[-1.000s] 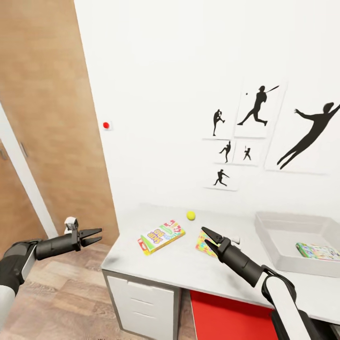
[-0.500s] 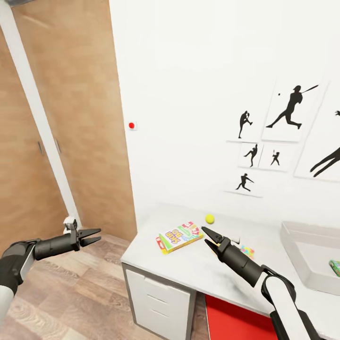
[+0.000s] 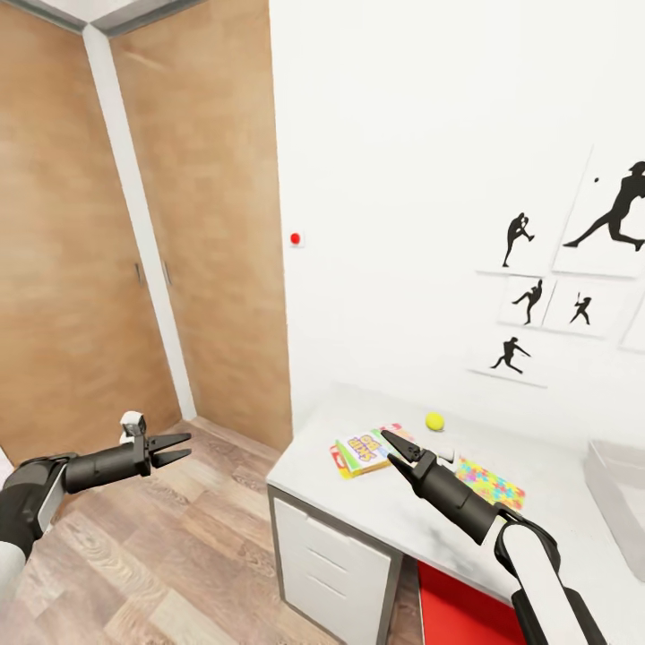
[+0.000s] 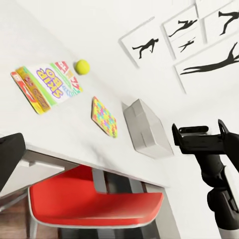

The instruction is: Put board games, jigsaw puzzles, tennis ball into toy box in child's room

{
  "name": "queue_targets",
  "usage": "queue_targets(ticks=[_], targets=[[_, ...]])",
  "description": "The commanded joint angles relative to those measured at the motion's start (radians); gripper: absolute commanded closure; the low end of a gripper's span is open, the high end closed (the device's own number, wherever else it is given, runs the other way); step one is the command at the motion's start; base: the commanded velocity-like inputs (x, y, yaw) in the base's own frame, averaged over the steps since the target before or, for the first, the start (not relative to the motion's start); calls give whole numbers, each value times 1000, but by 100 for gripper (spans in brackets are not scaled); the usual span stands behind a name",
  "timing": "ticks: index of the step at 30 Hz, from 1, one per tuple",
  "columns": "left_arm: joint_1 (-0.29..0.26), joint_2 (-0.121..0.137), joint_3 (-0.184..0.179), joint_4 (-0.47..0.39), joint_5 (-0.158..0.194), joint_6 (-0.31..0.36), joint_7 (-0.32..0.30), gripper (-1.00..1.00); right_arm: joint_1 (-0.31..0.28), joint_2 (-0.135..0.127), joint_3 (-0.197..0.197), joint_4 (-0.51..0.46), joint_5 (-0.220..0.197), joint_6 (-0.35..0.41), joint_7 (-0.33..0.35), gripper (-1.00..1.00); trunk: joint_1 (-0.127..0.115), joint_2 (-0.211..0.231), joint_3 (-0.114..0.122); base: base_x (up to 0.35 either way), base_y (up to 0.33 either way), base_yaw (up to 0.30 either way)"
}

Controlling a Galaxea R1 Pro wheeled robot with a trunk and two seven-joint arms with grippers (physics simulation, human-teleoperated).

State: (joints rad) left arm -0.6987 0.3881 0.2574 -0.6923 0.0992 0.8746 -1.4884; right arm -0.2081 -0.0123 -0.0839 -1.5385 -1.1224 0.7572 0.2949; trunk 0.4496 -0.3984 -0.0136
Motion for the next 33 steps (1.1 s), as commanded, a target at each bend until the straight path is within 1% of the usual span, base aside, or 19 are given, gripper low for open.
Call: queue_targets(ticks=[1, 16, 24, 33], targets=[[-1, 0, 0, 0, 0, 11, -4, -100, -1, 0, -1, 0, 1, 5, 3, -100, 0, -2, -1, -98, 0, 282], [-1, 0, -1, 0, 0, 11, -3, -100, -1, 1, -1, 1, 1, 5, 3, -100, 0, -2, 5, -91, 0, 282], [-1, -1, -1, 0, 0, 10, -1, -100, -1, 2, 16, 3, 2, 4, 1, -100, 0, -2, 8, -15, 0, 282], [-1, 0, -1, 0, -1, 10, -1, -100, -1, 2, 19, 4, 3, 2, 1, -100, 0, -2, 12, -1, 0, 282]])
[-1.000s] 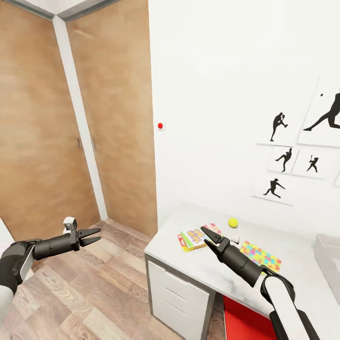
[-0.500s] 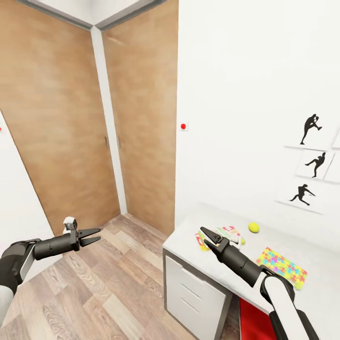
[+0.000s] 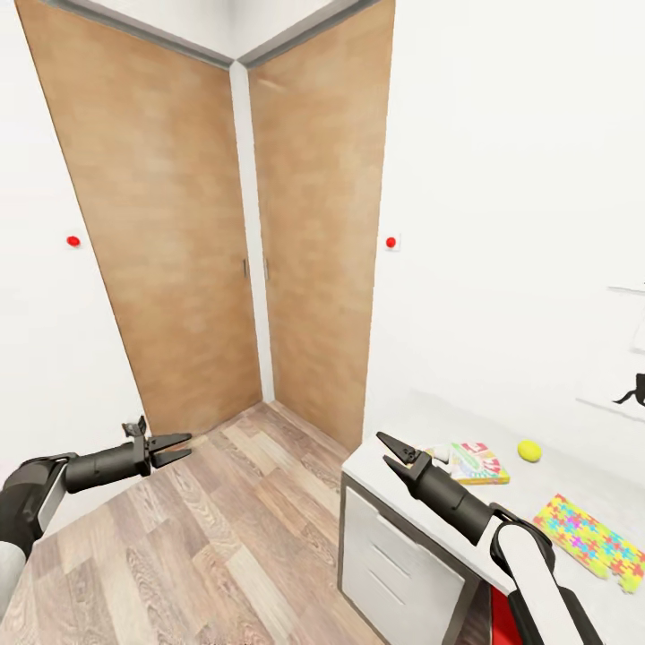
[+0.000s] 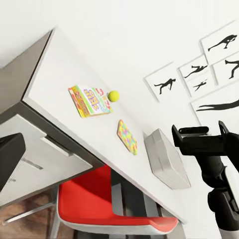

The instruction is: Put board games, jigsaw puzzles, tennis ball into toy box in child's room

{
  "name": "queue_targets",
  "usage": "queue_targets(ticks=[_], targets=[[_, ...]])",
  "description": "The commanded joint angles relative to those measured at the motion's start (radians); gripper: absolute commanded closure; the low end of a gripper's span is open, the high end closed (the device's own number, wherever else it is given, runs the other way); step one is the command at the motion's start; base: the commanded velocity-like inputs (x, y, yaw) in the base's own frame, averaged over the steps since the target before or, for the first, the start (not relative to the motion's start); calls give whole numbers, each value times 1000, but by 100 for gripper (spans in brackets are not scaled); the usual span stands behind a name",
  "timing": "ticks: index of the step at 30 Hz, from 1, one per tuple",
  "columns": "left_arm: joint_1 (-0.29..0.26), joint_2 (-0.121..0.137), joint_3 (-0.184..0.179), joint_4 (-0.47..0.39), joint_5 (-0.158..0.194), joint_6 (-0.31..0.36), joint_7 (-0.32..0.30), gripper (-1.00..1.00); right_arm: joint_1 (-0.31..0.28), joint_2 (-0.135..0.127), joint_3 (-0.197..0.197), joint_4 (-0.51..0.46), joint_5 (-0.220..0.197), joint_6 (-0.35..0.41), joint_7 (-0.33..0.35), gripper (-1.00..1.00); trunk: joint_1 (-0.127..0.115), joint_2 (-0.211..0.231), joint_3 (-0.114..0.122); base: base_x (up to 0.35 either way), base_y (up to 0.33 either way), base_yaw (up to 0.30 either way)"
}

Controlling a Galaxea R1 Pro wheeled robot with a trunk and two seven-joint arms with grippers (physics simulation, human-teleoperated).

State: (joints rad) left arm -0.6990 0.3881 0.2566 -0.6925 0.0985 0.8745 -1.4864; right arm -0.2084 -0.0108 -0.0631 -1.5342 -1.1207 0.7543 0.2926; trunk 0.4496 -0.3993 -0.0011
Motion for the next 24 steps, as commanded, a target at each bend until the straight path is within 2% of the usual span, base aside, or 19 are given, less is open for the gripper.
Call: queue_targets(ticks=[1, 9, 24], targets=[[-1, 0, 0, 1, 1, 11, -3, -100, 0, 0, -2, 0, 1, 4, 3, -100, 0, -1, 0, 0, 0, 282], [-1, -1, 0, 1, 1, 10, -3, -100, 0, -1, 3, 0, 4, -29, 3, -100, 0, -1, 3, 0, 0, 282], [0, -1, 0, 0, 0, 11, -3, -100, 0, 0, 20, 0, 6, -37, 2, -100, 0, -1, 9, 3, 0, 282]])
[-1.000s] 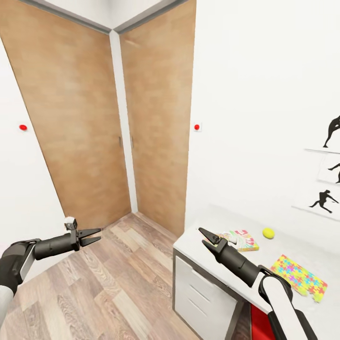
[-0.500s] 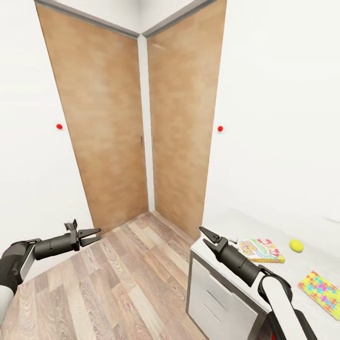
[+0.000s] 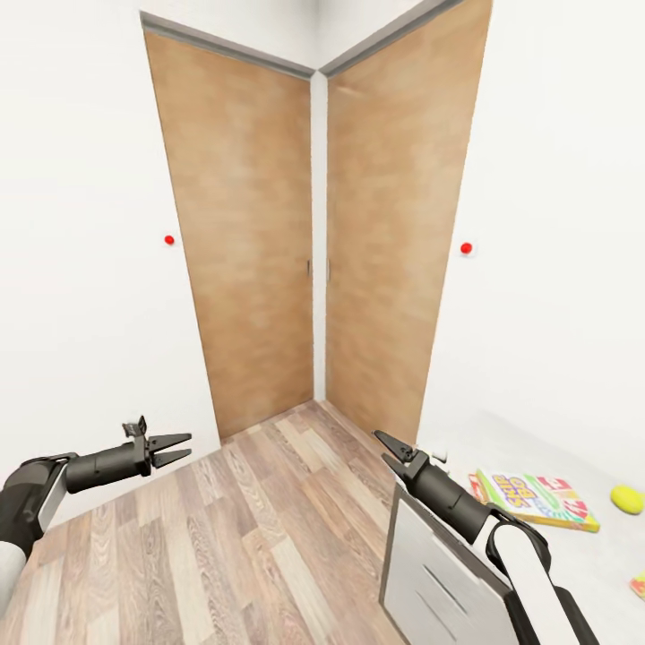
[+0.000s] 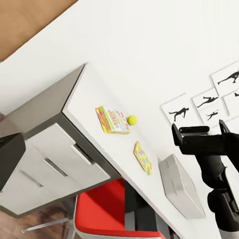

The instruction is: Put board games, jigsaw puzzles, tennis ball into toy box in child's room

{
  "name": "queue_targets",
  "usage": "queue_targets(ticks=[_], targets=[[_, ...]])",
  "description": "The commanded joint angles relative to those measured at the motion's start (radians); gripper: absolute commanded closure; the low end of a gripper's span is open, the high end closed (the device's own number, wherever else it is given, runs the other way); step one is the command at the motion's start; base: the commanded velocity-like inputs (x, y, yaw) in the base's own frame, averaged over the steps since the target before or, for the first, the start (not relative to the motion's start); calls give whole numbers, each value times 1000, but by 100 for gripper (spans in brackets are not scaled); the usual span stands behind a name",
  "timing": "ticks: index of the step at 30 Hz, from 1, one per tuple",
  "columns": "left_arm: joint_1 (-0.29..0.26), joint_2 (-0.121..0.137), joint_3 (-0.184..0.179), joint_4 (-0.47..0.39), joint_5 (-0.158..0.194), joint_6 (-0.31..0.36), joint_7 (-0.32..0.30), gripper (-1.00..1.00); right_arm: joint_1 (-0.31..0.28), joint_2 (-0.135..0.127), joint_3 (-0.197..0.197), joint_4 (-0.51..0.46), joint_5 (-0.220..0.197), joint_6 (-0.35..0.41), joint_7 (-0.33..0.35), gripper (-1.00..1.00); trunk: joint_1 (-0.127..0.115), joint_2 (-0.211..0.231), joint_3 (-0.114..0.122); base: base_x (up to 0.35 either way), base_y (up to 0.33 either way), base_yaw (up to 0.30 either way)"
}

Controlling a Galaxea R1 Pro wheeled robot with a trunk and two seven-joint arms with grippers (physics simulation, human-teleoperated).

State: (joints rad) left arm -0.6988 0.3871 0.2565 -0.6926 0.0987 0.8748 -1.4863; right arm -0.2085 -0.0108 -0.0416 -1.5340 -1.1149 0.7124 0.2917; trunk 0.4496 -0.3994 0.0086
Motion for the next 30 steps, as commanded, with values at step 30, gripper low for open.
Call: queue_targets(ticks=[30], targets=[[-1, 0, 0, 1, -1, 12, -2, -100, 0, 0, 6, 2, 1, 4, -7, -100, 0, -1, 12, 159, 138, 273]])
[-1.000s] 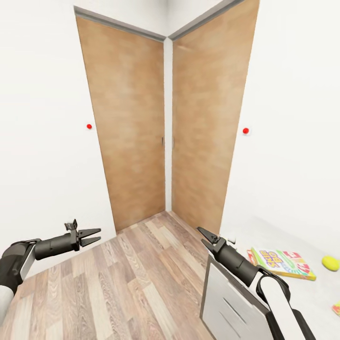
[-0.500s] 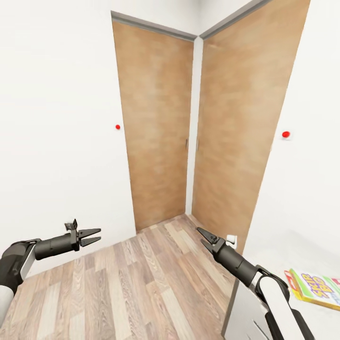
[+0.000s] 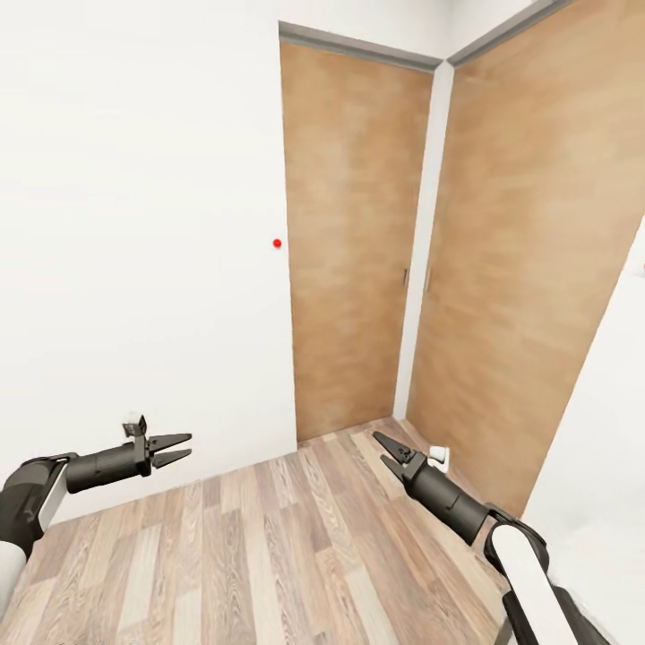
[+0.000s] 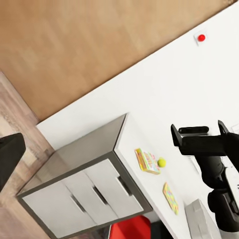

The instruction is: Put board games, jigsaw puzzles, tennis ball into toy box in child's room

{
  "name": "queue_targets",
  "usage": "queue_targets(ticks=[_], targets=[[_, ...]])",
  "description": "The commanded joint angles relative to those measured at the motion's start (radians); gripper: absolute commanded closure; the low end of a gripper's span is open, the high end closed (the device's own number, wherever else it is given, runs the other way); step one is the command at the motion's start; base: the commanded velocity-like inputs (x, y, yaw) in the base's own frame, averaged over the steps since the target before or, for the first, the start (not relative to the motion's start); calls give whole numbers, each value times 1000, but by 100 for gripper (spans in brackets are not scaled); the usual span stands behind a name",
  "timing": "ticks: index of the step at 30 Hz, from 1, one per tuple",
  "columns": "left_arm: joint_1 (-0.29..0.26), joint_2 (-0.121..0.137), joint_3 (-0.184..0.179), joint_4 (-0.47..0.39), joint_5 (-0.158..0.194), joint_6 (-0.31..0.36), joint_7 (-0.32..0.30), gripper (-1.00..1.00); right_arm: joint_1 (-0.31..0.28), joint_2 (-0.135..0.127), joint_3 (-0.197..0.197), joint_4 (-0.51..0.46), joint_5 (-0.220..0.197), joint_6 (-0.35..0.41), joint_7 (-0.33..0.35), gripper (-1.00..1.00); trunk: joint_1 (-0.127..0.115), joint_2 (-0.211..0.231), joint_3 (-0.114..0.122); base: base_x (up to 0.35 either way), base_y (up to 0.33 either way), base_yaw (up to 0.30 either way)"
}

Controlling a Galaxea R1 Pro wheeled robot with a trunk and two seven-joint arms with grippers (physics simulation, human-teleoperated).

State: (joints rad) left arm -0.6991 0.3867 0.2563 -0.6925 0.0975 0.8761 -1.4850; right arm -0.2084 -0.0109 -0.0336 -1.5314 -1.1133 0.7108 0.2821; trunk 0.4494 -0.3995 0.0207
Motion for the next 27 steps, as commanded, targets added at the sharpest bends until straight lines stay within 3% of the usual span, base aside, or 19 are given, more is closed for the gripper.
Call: queue_targets(ticks=[1, 10, 20, 27], targets=[[0, 0, 0, 1, 1, 11, -3, -100, 0, 0, -2, 0, 0, 6, 2, -100, 1, -1, 0, 152, 178, 267], [0, 1, 0, 1, 1, 11, -3, -100, 0, 0, 5, 0, 1, 6, 0, -100, 1, -1, 4, 66, 190, 266], [0, 0, 0, 1, 1, 11, -3, -100, 0, 0, 10, 5, 1, 6, -1, -100, 1, -1, 7, 3, 39, 262], [0, 0, -1, 1, 1, 9, -2, -100, -6, 0, 10, 73, 36, 5, -76, -100, 1, -1, 10, 4, 2, 254]])
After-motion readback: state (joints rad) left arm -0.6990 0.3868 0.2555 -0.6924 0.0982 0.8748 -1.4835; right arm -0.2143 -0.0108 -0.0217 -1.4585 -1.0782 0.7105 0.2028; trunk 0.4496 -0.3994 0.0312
